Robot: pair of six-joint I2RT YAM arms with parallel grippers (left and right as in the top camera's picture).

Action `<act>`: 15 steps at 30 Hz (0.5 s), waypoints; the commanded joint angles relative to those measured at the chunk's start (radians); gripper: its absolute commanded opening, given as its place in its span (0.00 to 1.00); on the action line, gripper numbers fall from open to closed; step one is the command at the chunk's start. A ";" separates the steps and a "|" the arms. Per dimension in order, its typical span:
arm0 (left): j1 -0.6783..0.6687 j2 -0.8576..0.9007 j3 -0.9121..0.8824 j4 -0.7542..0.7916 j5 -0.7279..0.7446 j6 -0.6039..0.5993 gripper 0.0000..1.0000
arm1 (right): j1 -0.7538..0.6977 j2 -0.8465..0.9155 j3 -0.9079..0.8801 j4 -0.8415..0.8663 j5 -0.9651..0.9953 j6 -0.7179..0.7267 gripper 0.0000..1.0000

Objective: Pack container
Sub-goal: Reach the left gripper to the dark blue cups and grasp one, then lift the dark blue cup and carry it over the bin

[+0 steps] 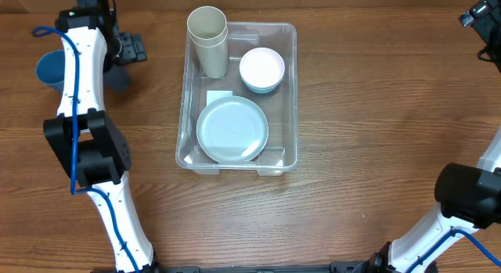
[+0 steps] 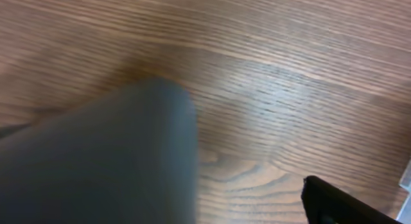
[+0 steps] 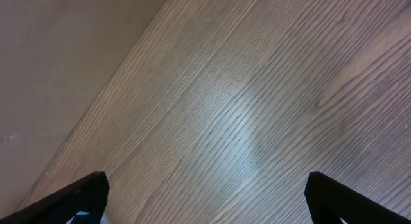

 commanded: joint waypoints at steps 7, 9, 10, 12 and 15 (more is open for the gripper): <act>0.004 -0.013 0.009 0.013 0.077 -0.002 0.04 | 0.000 -0.002 0.006 0.005 0.013 0.008 1.00; 0.004 -0.014 0.017 0.008 0.106 -0.002 0.04 | 0.000 -0.002 0.006 0.005 0.013 0.008 1.00; 0.003 -0.018 0.019 0.005 0.110 -0.002 0.04 | 0.000 -0.002 0.006 0.005 0.013 0.008 1.00; 0.003 -0.027 0.035 -0.011 0.123 -0.002 0.04 | 0.000 -0.002 0.006 0.005 0.013 0.008 1.00; 0.003 -0.044 0.092 -0.054 0.164 -0.002 0.04 | 0.000 -0.002 0.006 0.005 0.013 0.008 1.00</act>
